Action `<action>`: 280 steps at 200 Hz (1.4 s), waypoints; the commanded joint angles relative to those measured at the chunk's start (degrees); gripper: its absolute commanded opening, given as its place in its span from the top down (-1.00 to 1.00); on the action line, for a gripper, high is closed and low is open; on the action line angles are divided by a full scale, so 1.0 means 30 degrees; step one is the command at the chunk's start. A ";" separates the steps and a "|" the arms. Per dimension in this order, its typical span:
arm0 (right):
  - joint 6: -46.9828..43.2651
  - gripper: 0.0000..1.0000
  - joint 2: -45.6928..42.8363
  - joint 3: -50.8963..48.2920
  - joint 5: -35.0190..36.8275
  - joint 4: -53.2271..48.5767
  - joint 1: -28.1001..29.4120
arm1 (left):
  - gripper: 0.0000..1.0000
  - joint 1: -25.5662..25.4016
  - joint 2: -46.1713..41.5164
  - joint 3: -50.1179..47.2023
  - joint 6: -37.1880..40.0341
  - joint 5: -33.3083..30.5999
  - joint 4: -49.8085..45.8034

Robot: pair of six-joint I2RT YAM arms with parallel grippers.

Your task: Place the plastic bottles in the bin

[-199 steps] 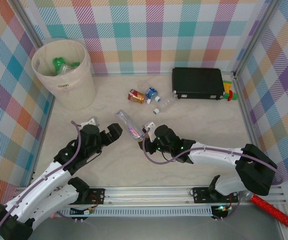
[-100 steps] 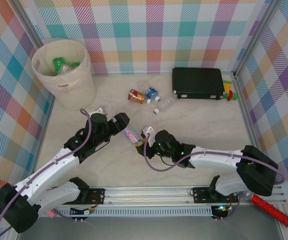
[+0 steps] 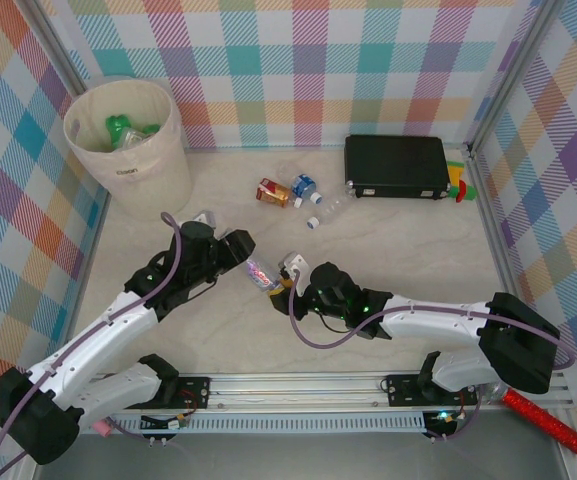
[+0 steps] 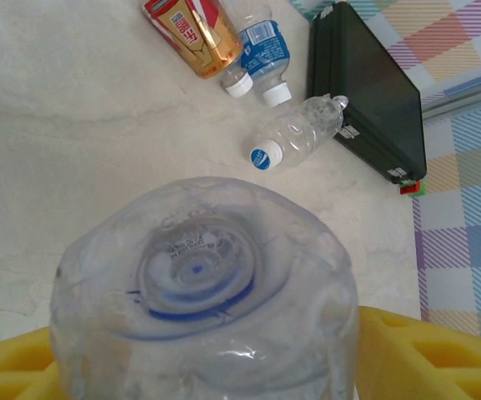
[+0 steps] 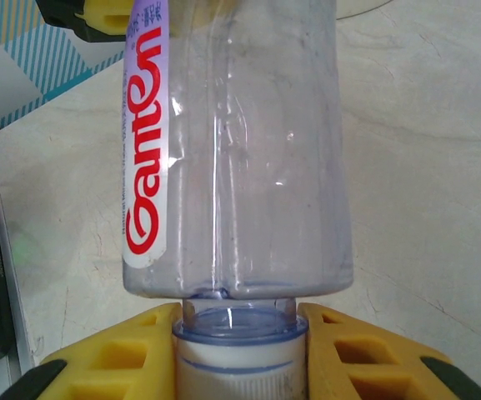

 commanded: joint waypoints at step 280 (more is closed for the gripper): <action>0.0156 -0.98 -0.2541 -0.1170 0.2378 0.1042 0.0311 | 0.11 0.1251 -0.0569 0.9516 0.8843 -1.0720 -0.8213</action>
